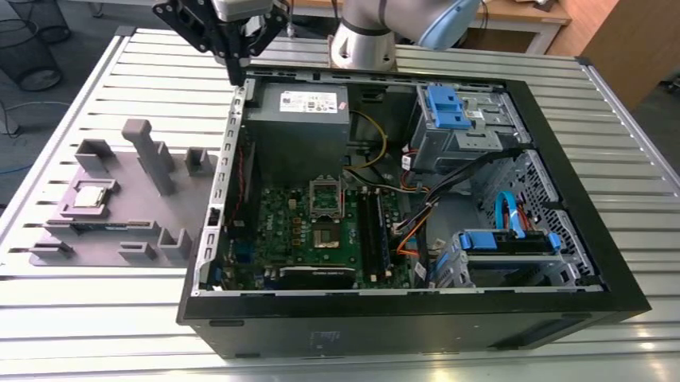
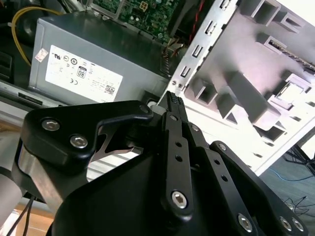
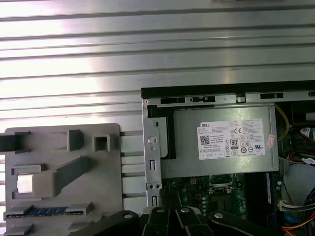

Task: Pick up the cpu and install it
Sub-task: 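Reach for the cpu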

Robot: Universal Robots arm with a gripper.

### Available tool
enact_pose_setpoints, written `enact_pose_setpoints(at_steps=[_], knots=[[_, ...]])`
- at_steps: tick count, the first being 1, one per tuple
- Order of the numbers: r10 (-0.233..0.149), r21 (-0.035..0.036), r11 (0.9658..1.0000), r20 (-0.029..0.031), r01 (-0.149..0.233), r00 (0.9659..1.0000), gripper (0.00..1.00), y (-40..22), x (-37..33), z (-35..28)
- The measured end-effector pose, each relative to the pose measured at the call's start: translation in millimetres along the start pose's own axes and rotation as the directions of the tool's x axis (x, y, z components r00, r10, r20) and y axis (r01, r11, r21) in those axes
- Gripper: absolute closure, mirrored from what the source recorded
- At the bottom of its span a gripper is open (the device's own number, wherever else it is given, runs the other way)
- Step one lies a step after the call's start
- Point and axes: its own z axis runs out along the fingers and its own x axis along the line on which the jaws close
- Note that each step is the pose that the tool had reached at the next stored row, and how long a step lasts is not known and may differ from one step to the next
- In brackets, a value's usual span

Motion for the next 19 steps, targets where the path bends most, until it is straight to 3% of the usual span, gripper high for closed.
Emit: enact_pose_setpoints(at_steps=[19], knots=[[0.0, 0.0, 1.0, 0.0, 0.0, 1.0, 0.89, -3.5, 46.0, 0.4]])
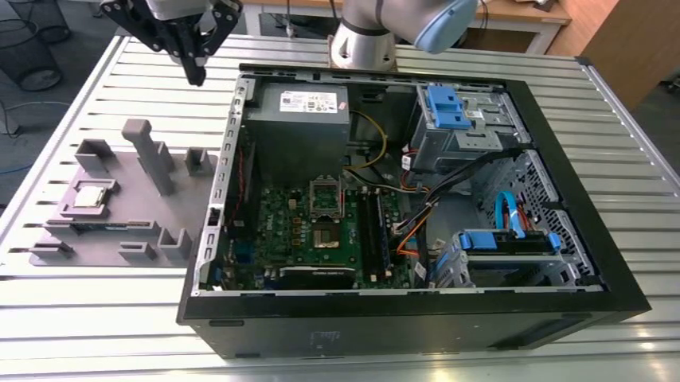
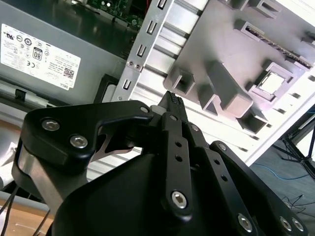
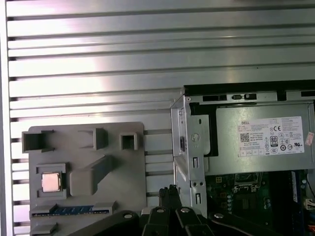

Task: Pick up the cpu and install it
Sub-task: 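Reach for the cpu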

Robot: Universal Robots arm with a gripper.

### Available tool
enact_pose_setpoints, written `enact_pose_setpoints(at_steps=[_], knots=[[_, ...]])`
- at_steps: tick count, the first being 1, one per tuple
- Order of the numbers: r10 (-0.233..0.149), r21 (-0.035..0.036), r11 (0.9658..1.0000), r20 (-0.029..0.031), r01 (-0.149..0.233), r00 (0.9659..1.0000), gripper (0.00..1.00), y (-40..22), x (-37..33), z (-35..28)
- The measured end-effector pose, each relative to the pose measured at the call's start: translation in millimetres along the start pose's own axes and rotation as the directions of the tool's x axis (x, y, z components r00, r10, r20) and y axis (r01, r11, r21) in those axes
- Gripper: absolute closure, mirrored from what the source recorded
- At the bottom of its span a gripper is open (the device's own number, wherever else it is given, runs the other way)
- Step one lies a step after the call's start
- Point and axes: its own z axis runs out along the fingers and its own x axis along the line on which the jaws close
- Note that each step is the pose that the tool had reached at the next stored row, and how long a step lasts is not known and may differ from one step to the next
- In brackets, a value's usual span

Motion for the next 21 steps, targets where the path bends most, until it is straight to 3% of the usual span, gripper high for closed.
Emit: enact_pose_setpoints(at_steps=[21], knots=[[0.0, 0.0, 1.0, 0.0, 0.0, 1.0, 0.89, -3.7, 47.8, 0.4]])
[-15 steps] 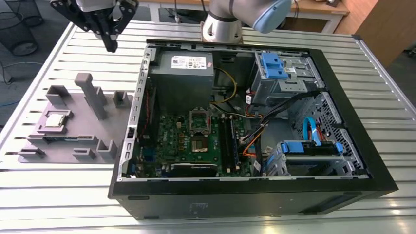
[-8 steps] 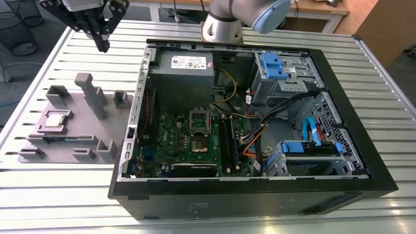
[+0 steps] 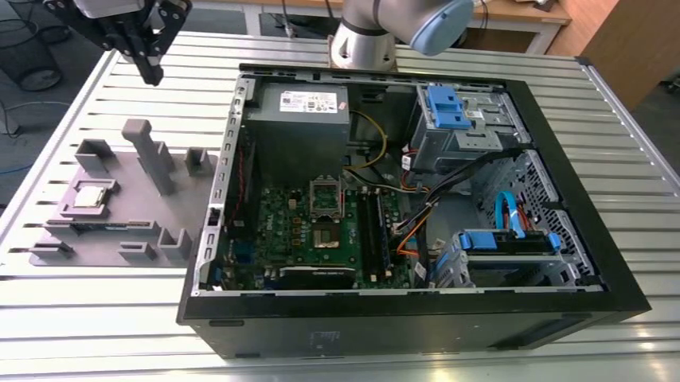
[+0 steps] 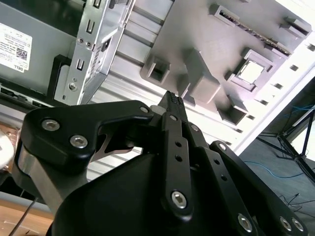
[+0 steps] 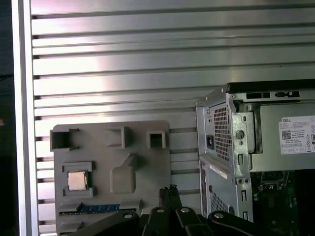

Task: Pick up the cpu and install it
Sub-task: 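Reach for the cpu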

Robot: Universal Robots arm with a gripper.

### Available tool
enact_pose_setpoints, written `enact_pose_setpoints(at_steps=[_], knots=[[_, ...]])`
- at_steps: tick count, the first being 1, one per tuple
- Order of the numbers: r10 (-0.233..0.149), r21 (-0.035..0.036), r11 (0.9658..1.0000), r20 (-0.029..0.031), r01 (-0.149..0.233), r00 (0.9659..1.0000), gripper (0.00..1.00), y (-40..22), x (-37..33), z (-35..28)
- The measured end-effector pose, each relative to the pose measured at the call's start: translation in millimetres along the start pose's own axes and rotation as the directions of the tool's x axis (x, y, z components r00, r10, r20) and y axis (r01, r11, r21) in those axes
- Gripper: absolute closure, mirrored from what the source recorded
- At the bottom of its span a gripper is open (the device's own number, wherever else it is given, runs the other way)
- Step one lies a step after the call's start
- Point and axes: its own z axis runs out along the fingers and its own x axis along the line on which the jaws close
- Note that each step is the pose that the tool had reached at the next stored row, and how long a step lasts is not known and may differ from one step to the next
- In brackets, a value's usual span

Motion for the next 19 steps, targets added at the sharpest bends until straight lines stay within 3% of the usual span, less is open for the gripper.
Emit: enact_pose_setpoints(at_steps=[19], knots=[[0.0, -0.0001, 1.0, 0.0001, 0.0, 1.0, 0.89, -4.1, 51.4, 2.9]])
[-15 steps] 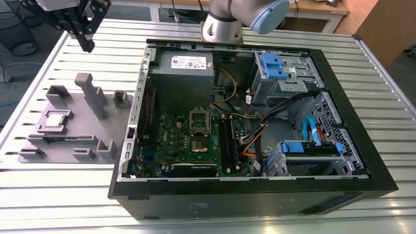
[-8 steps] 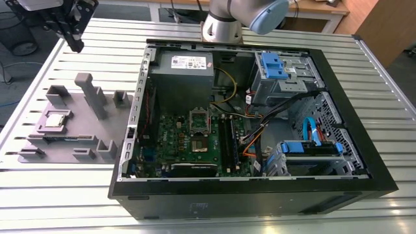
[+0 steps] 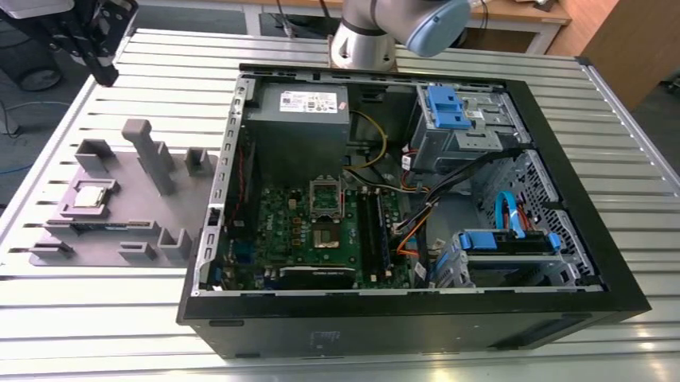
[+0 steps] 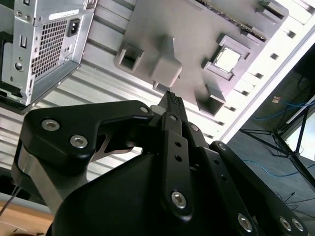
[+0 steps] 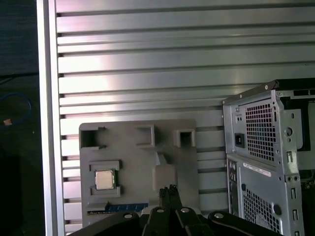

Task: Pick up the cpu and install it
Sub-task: 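Reach for the cpu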

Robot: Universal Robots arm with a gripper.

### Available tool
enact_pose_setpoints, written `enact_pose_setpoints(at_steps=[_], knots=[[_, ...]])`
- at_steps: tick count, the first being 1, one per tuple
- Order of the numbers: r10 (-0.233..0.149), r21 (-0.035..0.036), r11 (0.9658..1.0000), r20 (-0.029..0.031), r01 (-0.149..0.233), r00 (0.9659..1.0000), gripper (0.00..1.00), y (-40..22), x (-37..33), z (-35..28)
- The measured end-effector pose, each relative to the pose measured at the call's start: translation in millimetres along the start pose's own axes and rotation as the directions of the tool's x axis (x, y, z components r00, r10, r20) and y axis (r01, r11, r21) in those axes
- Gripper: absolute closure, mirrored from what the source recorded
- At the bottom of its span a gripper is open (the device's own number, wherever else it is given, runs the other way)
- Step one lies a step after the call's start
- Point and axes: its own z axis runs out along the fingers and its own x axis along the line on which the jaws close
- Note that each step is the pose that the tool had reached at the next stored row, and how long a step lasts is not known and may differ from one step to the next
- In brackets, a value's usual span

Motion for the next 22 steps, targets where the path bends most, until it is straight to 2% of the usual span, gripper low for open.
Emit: enact_pose_setpoints(at_steps=[7, 14, 18, 22], knots=[[0.0, 0.0001, 1.0, -0.0001, 0.0, 1.0, 0.89, -1.6, 19.2, 3.8], [0.0, 0.0004, 1.0, 0.0, 0.0, 1.0, 0.89, -3.1, 34.0, 10.0], [0.0, 0.0016, 1.0, 0.0001, 0.0, 1.0, 0.89, -3.8, 40.9, 14.4], [0.0, 0.0028, 1.0, 0.0001, 0.0, 1.0, 0.89, -4.1, 43.4, 16.3]])
